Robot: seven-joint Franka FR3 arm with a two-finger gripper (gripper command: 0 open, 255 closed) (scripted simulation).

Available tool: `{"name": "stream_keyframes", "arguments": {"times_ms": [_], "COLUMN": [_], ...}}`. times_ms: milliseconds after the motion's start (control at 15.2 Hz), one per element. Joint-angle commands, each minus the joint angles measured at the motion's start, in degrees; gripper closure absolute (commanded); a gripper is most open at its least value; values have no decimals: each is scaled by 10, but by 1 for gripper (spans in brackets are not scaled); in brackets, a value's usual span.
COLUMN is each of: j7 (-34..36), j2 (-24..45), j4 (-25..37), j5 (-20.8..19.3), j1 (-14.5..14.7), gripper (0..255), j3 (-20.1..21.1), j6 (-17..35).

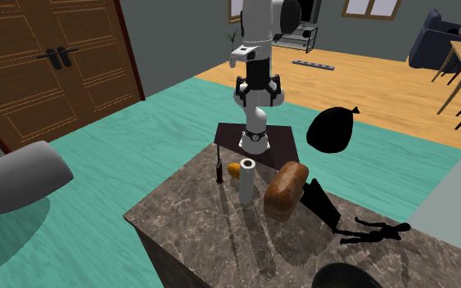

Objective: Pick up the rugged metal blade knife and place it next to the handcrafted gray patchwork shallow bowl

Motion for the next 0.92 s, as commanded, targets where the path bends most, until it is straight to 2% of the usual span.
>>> {"name": "stream_keyframes", "arguments": {"times_ms": [0,396,858], "j7": [0,-83,-181], "j2": [0,66,177], "j4": [0,-37,-54], "j5": [0,-21,-39], "j1": [0,-4,-7], "gripper": [0,0,0], "j3": [0,-63,-132], "j6": [0,45,104]}}
